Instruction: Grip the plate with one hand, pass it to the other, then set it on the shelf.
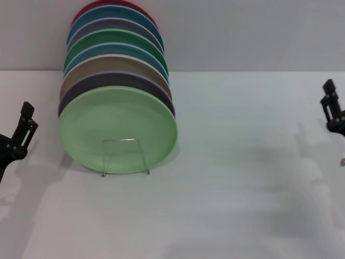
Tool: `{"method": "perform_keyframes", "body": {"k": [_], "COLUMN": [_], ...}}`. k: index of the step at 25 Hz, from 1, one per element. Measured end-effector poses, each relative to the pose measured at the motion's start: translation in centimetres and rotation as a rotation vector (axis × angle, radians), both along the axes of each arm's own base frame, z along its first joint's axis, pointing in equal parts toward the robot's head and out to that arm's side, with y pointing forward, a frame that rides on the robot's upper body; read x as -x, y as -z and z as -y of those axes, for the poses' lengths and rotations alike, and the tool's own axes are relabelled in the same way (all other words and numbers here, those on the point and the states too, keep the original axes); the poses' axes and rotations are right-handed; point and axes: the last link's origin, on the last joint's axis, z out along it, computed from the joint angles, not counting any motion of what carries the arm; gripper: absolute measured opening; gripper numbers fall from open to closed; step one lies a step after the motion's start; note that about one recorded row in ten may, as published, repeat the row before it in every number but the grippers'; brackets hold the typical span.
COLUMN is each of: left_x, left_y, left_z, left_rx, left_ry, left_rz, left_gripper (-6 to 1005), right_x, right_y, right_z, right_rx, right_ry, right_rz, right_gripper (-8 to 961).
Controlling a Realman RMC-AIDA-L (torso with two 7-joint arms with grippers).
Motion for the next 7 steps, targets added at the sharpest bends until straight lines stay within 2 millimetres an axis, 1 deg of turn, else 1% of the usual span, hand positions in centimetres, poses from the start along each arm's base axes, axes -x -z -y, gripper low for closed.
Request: {"method": "perform_keyframes", "body": {"k": [3, 4, 7], "left_x": [0.3, 0.4, 0.4], "left_y": [-0.3, -0.5, -0.6], "left_z": [-0.6, -0.7, -0.7], "left_rx": [-0.015, -0.033, -0.044], "left_ry": [-0.034, -0.049, -0.056], "left_rz": [0.012, 0.025, 0.031], "left_gripper": [797, 797, 797], "right_x": [-0.5, -0.7, -0.8], "right_y": [-0.8, -1.1, -1.4], "right_z": [-0.2, -0.3, -0.5], "right_rx": [-0.012, -0.024, -0.038], "right_ry": [0.000, 0.001, 0.005], "right_rz": [0.005, 0.032, 0.052], "right_gripper": [488, 524, 524]}}
